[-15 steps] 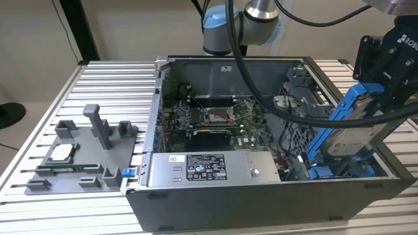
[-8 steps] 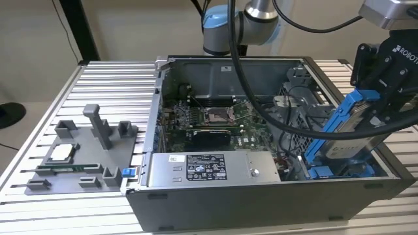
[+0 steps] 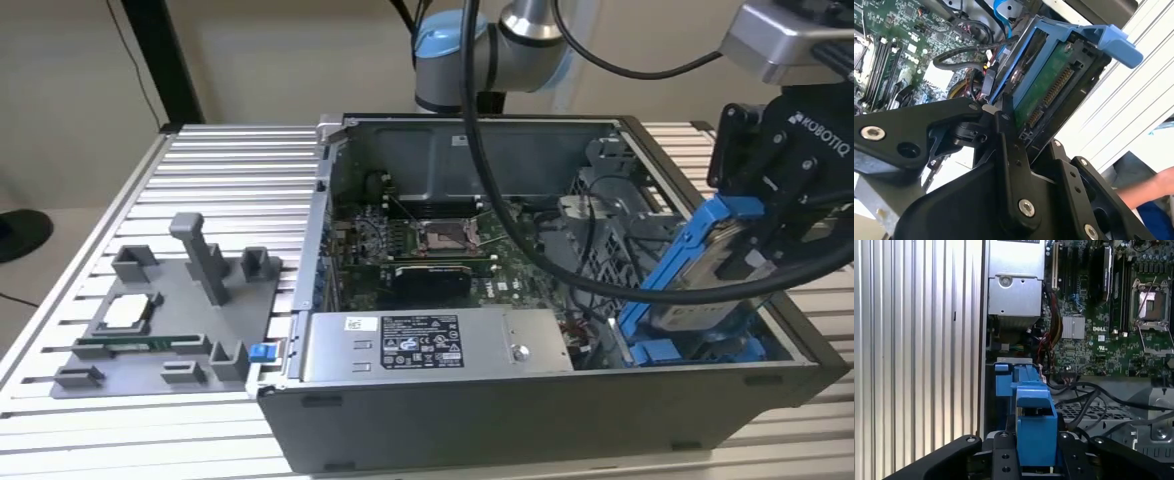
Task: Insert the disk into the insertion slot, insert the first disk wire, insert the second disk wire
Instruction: 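Insert the disk into the insertion slot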
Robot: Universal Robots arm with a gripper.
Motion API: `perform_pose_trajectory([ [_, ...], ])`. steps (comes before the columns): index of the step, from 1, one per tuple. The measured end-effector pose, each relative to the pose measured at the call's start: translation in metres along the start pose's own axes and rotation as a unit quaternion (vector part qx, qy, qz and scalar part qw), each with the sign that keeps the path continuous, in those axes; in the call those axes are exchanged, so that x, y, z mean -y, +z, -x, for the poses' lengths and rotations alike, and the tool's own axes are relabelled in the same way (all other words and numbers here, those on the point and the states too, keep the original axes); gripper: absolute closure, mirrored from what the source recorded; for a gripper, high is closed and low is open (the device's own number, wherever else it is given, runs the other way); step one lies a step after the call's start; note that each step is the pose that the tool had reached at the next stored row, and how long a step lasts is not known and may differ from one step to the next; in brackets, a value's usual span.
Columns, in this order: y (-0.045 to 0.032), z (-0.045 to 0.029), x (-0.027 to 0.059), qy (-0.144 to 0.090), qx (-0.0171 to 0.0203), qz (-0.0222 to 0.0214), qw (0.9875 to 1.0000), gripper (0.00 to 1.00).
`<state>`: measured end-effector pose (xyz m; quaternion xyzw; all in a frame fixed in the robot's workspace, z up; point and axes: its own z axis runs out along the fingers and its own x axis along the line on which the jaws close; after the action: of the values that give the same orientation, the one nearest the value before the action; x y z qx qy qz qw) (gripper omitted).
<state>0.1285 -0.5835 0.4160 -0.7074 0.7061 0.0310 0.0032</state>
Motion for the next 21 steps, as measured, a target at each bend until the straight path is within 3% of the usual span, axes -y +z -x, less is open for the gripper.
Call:
perform_pose_trajectory([
  [6,0.0089,-0.0004,0.0001,0.001,0.0005,-0.0001,1.0000,1.00],
  [11,0.0088,-0.0004,0.0001,0.001,0.0004,0.0000,1.0000,1.00],
  [12,0.0076,-0.0004,0.0000,0.001,0.0002,0.0000,1.0000,0.00],
  [21,-0.0140,0.0007,-0.0008,0.001,0.0005,0.0002,1.0000,0.00],
])
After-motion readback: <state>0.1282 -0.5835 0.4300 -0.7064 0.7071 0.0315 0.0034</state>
